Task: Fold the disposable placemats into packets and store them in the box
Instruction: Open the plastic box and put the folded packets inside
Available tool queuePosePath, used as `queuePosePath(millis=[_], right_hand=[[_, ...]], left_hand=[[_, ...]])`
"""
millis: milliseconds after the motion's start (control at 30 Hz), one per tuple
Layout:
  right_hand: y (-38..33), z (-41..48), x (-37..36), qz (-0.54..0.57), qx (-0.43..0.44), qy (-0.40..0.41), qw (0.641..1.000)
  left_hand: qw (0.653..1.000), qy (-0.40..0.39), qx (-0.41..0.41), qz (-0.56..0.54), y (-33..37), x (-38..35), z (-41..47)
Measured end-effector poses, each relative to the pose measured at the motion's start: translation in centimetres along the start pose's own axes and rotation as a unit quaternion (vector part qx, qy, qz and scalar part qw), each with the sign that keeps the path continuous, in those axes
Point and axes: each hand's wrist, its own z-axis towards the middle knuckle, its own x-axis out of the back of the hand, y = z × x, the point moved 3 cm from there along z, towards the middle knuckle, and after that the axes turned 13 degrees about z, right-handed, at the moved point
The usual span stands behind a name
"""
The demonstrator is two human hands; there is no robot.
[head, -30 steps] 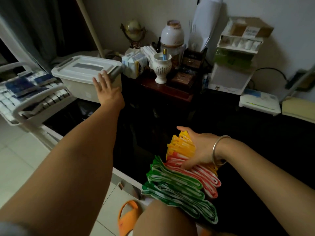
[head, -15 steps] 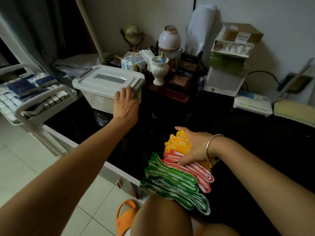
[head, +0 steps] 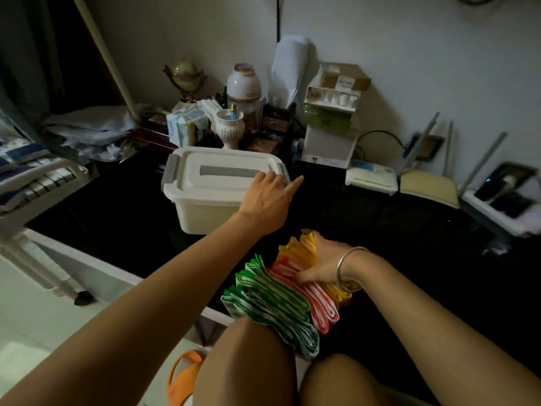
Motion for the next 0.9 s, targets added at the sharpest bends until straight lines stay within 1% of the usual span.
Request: queuePosePath(millis=[67, 133, 200, 300, 433, 500, 567, 600, 633, 700, 733, 767, 800, 833, 867, 900], right_hand=[[0.6, -0.3, 0.0, 0.015, -0.013, 0.005, 1.0], [0.9, -0.5, 0.1, 0.026, -0.012, 0.009, 1.0], [0.9, -0.7, 0.1, 0.024, -0.008, 0.008, 1.0], [0.9, -0.9, 0.1, 0.025, -0.007, 0.009, 1.0], [1.0, -0.9, -0.2, 0.031, -0.005, 0.025, 0.999], [1.2, -0.5, -0.3, 0.041, -0.003, 0.039, 0.998], [1.1, -0.5, -0.2, 0.041, 0.01, 0.05, 0.998], [1.0, -0.6, -0.1, 0.042, 0.018, 0.048, 0.998], [0.9, -0.8, -0.1, 0.047, 0.021, 0.043, 0.998], [0.9, -0.9, 0.0, 0.064, 0.014, 0.03, 0.997], [0.9, -0.9, 0.0, 0.067, 0.007, 0.027, 0.997], [1.0, -0.9, 0.0, 0.063, -0.002, 0.024, 0.998], [1.0, -0.8, -0.1, 0.055, -0.01, 0.022, 0.998], [1.0, -0.7, -0.2, 0.048, -0.015, 0.021, 0.999], [1.0, -0.8, -0.3, 0.048, -0.018, 0.021, 0.998], [1.0, -0.8, -0.3, 0.051, -0.021, 0.02, 0.998]], left_hand=[[1.0, -0.015, 0.006, -0.006, 1.1, 0.0, 0.3], [0.999, -0.04, 0.026, -0.024, 1.5, -0.4, 0.2], [0.996, -0.049, 0.049, -0.05, 1.0, -0.9, 0.0], [0.995, -0.029, 0.052, -0.082, 0.7, -1.2, -0.2], [0.994, 0.019, 0.015, -0.111, 2.9, -0.8, -0.1], [0.983, 0.03, -0.001, -0.182, 4.4, -0.1, 0.4], [0.955, 0.041, 0.0, -0.293, 5.4, 0.9, 0.6], [0.939, 0.065, 0.019, -0.337, 5.2, 1.5, 0.5], [0.924, 0.105, 0.055, -0.363, 4.6, 1.9, 0.2], [0.902, 0.185, 0.179, -0.346, 2.2, 1.9, -0.8], [0.891, 0.205, 0.251, -0.318, 0.6, 1.3, -1.6], [0.877, 0.205, 0.318, -0.296, -1.0, 0.8, -2.5], [0.865, 0.178, 0.377, -0.279, -2.5, 0.2, -3.4], [0.849, 0.131, 0.43, -0.279, -3.8, -1.0, -4.3], [0.82, 0.069, 0.476, -0.31, -4.7, -2.5, -4.9], [0.767, 0.005, 0.519, -0.376, -5.4, -4.0, -5.4]])
